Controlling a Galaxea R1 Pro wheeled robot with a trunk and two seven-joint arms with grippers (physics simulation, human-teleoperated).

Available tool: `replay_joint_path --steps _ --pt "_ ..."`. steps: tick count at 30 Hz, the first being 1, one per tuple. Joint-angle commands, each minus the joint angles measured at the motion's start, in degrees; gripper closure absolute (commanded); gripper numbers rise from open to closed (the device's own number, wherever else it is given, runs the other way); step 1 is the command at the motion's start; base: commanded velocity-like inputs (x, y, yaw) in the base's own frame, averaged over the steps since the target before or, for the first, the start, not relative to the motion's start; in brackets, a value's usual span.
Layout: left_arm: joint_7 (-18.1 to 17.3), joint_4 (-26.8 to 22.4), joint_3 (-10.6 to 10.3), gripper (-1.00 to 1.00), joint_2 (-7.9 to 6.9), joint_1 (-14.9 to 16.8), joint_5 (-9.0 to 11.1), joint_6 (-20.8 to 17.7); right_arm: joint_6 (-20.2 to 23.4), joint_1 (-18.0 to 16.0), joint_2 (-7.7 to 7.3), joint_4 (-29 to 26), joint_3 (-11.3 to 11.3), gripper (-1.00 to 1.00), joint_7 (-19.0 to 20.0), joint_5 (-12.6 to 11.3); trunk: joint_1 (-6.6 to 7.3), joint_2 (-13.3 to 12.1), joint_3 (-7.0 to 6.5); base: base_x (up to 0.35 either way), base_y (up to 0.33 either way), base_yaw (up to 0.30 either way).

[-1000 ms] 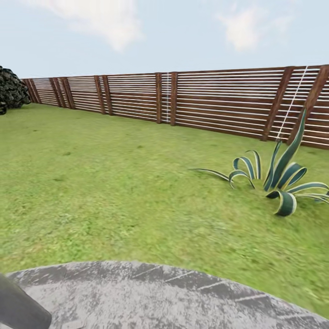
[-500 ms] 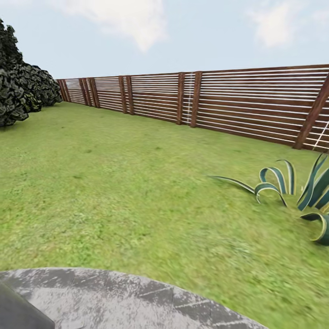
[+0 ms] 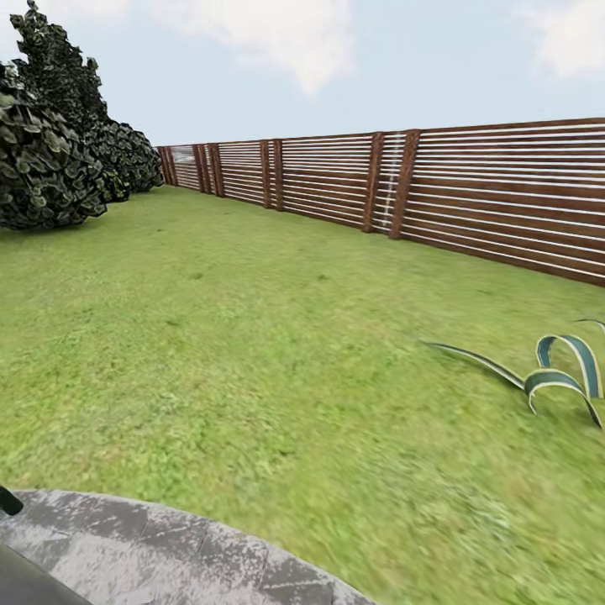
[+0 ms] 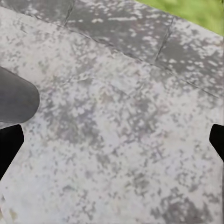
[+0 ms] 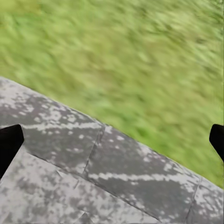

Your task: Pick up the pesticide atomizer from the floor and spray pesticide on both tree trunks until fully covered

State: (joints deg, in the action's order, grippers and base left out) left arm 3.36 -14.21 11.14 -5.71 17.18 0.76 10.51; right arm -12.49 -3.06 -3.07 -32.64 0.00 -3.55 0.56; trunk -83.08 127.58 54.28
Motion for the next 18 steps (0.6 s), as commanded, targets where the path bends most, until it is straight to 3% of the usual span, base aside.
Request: replay_joint_path --steps 1,18 --pt "0.2 0.1 -0.1 -1.00 0.00 0.0 0.1 0.2 -0.2 0.0 0.00 0.0 0.0 -1.00 -0.1 0.1 -0.02 0.0 0.05 0.322 -0.163 0.276" --pt "0.2 0.1 0.0 -1.00 0.00 0.0 0.1 0.2 -0.2 0.0 0.00 0.0 0.0 -1.00 -0.1 0.1 -0.02 0.0 0.05 0.322 -0.149 0.273"
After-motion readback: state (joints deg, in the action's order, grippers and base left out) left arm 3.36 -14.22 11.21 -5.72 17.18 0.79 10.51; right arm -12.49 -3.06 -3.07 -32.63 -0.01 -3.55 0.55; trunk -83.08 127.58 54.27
